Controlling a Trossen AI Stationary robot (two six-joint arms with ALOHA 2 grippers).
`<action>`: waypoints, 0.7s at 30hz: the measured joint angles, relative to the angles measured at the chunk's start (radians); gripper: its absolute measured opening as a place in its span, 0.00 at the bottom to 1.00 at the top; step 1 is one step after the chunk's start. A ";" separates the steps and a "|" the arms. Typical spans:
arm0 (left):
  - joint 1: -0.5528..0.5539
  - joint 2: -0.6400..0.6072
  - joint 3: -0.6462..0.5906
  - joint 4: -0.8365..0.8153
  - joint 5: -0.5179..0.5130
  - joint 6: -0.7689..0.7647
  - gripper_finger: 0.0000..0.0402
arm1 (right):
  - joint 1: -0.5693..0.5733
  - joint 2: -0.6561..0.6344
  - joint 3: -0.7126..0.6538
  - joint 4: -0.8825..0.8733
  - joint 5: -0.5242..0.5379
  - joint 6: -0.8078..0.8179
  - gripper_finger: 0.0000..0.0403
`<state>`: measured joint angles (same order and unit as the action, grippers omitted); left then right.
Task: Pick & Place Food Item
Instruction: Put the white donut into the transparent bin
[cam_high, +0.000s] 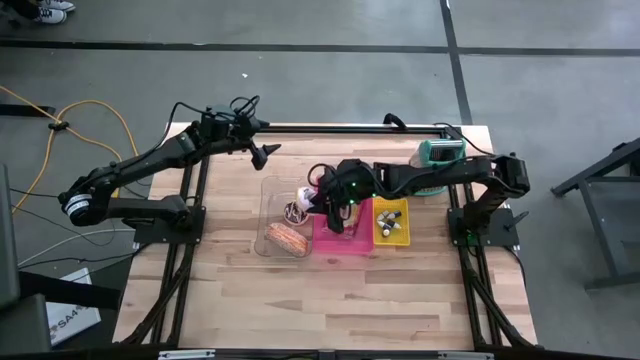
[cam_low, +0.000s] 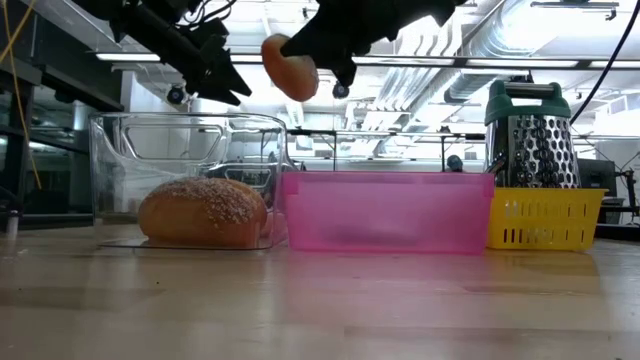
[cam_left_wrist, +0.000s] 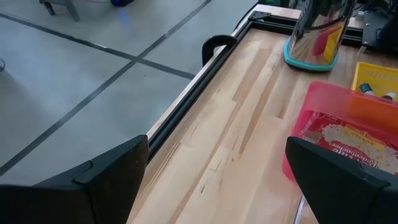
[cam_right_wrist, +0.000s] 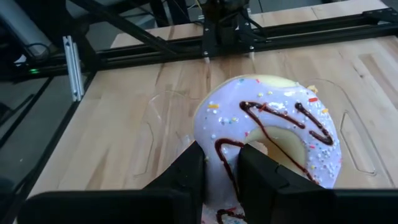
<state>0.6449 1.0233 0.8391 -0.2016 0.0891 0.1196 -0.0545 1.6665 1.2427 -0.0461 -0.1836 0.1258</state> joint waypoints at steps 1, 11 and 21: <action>0.000 0.000 0.000 0.002 0.000 0.000 0.93 | 0.003 0.000 0.000 0.000 -0.001 0.000 0.17; 0.000 0.000 0.000 0.009 0.000 0.000 0.93 | 0.017 0.000 0.000 0.000 -0.003 0.000 0.17; 0.000 0.000 0.000 0.009 0.000 -0.027 0.93 | 0.017 0.000 0.000 0.000 -0.002 0.000 0.17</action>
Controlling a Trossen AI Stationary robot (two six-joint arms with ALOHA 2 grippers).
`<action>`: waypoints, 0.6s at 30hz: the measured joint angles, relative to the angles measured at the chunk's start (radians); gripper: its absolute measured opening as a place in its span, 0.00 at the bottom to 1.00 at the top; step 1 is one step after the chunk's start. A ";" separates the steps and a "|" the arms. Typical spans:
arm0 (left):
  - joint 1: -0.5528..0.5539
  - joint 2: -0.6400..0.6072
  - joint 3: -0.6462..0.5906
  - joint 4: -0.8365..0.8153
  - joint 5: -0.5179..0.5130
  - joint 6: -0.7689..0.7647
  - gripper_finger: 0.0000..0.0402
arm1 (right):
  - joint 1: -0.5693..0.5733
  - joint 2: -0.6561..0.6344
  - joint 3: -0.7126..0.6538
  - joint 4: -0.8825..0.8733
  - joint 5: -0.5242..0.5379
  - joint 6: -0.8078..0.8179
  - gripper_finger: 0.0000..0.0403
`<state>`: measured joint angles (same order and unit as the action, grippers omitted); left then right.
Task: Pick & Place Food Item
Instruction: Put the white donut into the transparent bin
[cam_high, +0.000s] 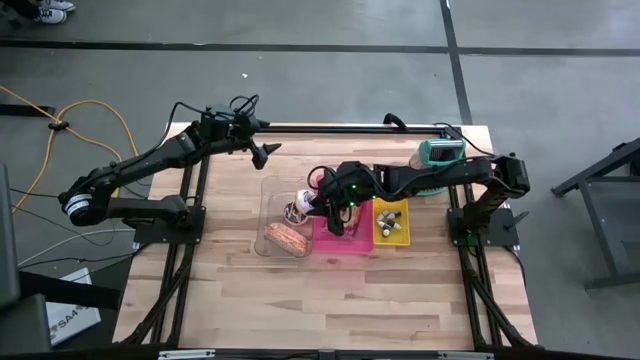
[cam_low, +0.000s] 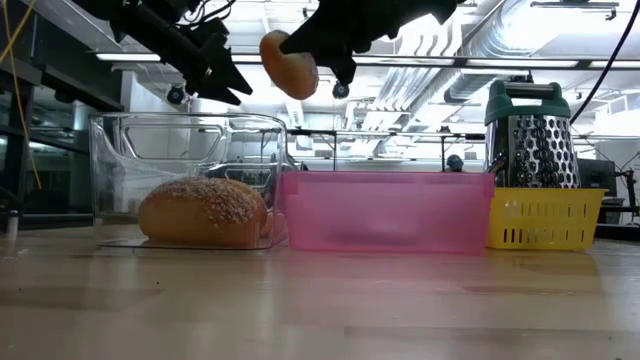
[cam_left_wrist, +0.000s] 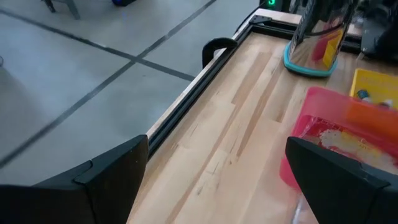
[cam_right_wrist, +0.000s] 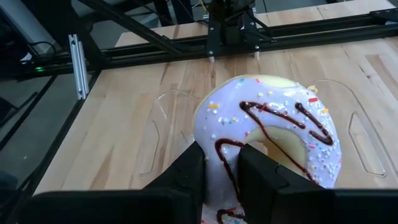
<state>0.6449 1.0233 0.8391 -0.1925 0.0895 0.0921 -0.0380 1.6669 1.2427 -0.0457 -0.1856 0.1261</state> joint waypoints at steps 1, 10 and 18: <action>0.000 0.000 0.000 0.000 0.000 -0.020 0.93 | 0.000 0.000 0.000 0.000 0.000 0.000 0.17; 0.000 0.000 0.000 0.002 0.000 -0.275 0.93 | 0.000 0.000 0.000 0.006 0.000 0.000 0.17; 0.000 0.000 0.000 0.020 0.000 -0.224 0.93 | 0.000 0.000 0.000 0.007 0.000 0.001 0.17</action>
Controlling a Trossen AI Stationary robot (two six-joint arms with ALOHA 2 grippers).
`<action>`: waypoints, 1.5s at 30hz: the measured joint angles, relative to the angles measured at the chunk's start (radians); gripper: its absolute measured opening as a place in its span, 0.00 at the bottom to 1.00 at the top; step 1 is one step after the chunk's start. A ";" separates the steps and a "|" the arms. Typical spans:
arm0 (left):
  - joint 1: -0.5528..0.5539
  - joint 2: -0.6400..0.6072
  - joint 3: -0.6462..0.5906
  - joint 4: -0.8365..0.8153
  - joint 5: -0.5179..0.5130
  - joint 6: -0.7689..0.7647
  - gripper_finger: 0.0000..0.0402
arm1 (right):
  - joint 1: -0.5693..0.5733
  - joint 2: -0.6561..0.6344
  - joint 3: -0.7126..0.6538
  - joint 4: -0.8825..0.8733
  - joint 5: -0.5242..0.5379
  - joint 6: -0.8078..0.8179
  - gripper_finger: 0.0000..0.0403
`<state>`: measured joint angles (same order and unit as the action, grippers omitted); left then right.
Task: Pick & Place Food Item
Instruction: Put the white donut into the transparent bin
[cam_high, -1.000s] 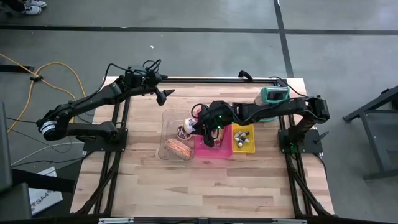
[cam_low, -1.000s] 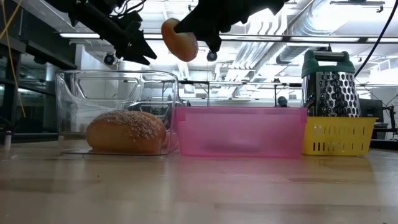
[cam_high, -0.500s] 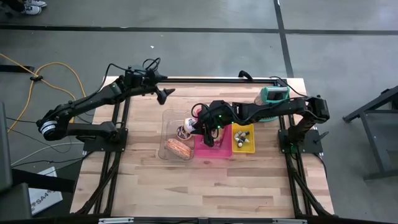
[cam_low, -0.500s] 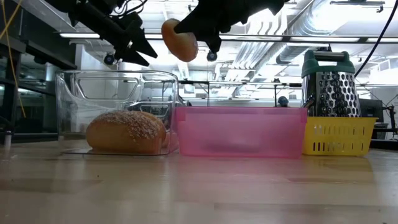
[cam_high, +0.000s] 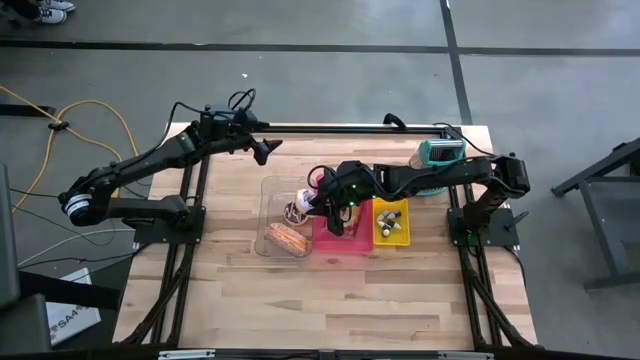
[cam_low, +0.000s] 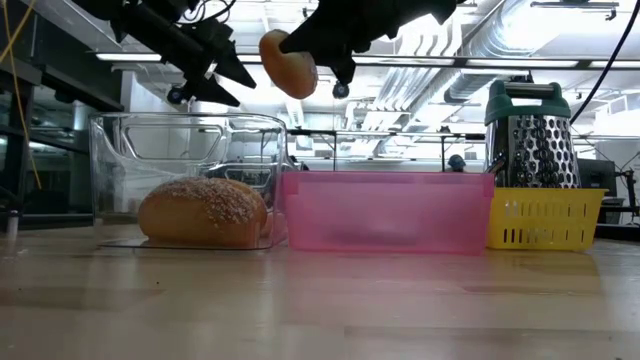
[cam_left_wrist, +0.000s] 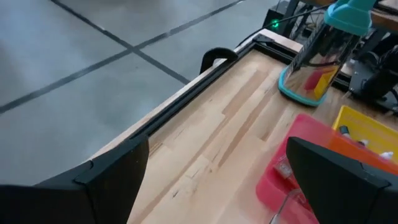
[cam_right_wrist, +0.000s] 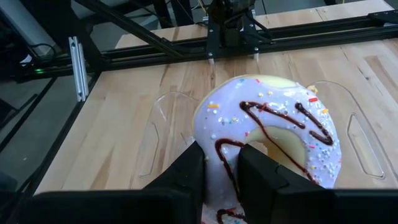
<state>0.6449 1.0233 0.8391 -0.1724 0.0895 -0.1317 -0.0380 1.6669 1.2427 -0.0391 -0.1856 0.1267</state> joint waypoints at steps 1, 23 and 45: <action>0.000 0.000 0.000 0.001 0.000 0.015 0.93 | 0.000 0.000 0.000 0.000 0.000 0.003 0.17; -0.105 0.007 0.000 -0.006 0.230 0.287 0.93 | 0.032 0.000 0.000 0.000 -0.030 0.007 0.17; -0.306 0.008 0.000 -0.006 0.240 0.311 0.93 | 0.039 0.000 0.000 0.003 -0.028 0.007 0.17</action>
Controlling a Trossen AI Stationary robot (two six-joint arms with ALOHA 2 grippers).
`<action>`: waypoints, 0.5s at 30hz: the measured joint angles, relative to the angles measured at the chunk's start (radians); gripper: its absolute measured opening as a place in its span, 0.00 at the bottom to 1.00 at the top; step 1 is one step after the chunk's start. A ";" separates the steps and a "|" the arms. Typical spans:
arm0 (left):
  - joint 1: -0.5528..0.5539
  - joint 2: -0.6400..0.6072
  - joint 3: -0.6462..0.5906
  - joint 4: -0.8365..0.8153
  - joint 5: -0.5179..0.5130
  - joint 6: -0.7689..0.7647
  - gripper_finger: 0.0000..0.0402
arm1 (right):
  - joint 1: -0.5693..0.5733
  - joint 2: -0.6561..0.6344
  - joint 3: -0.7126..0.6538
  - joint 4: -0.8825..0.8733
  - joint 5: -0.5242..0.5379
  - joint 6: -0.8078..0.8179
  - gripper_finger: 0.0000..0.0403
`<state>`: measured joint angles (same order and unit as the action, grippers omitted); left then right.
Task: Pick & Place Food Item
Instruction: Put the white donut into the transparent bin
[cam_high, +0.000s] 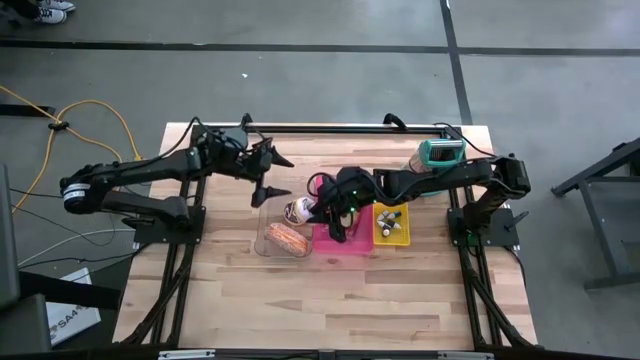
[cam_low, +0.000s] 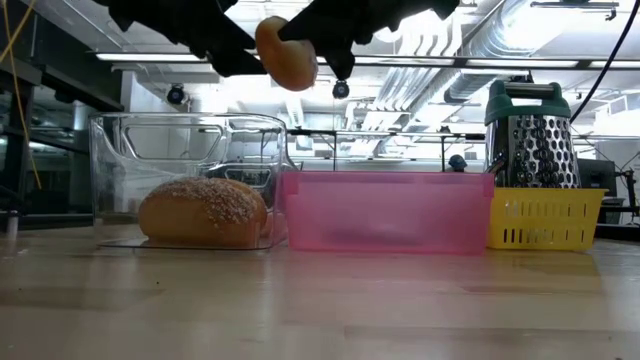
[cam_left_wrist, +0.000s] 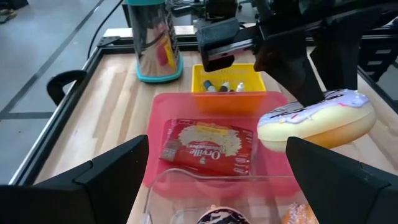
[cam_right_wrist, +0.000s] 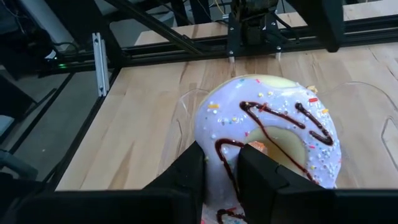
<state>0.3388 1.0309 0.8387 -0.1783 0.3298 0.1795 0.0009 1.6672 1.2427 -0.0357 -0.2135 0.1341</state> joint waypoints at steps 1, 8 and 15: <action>-0.005 0.000 0.000 0.000 0.000 0.000 0.93 | 0.000 0.000 0.000 0.001 0.000 0.000 0.17; -0.046 0.000 0.000 0.001 0.000 -0.071 0.93 | 0.013 0.000 0.000 0.003 -0.002 0.003 0.17; -0.110 0.000 0.000 0.001 -0.001 0.062 0.93 | 0.040 0.000 0.000 0.003 -0.041 0.040 0.17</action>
<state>0.2285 1.0313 0.8387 -0.1776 0.3287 0.2416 0.0407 1.6672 1.2427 -0.0322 -0.2548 0.1737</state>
